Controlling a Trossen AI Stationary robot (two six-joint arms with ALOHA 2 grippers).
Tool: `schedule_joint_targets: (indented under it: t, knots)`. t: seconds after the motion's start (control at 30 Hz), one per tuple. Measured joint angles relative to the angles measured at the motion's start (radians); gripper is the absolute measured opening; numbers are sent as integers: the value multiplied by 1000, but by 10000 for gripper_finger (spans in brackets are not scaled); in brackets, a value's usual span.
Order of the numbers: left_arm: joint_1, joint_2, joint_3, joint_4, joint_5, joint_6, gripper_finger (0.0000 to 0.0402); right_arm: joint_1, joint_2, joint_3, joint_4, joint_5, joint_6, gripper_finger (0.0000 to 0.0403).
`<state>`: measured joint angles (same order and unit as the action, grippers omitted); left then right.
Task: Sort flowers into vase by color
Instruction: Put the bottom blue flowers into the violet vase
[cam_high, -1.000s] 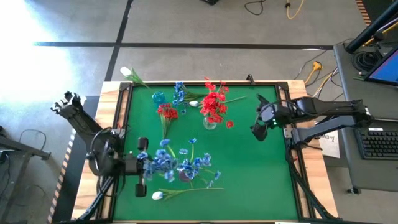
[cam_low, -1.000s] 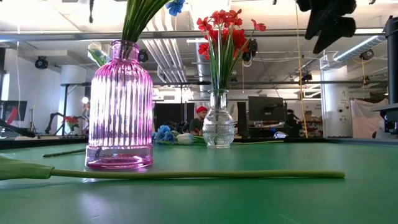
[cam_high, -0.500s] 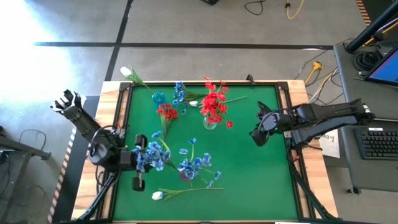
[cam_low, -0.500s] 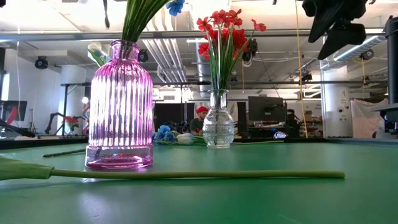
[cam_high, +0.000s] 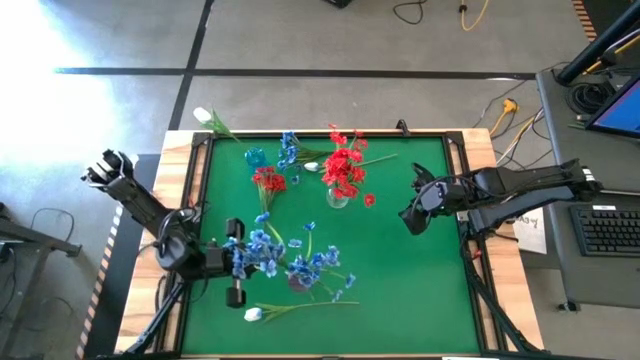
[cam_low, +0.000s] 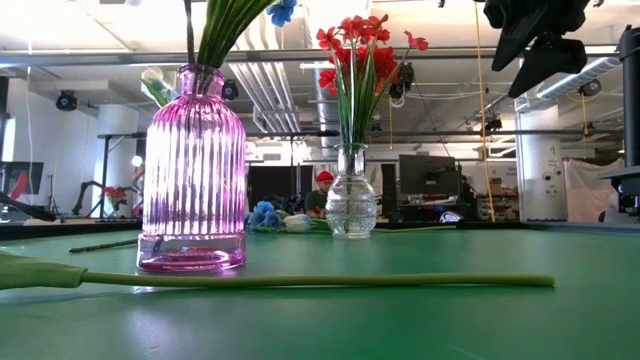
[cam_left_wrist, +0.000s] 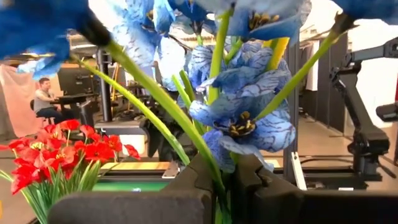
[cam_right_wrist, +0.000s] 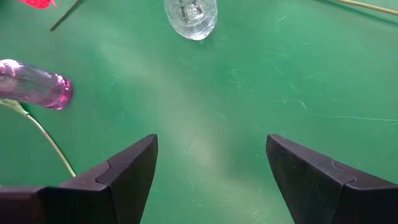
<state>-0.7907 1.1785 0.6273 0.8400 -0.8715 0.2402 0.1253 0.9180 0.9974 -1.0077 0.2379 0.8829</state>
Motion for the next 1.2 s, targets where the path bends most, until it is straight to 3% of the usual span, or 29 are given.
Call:
schedule_joint_targets:
  t: [1.2]
  knots:
    - [10, 192, 14, -27, -12, -21, 0, 1, 0, -1, 0, 26, -11, 292]
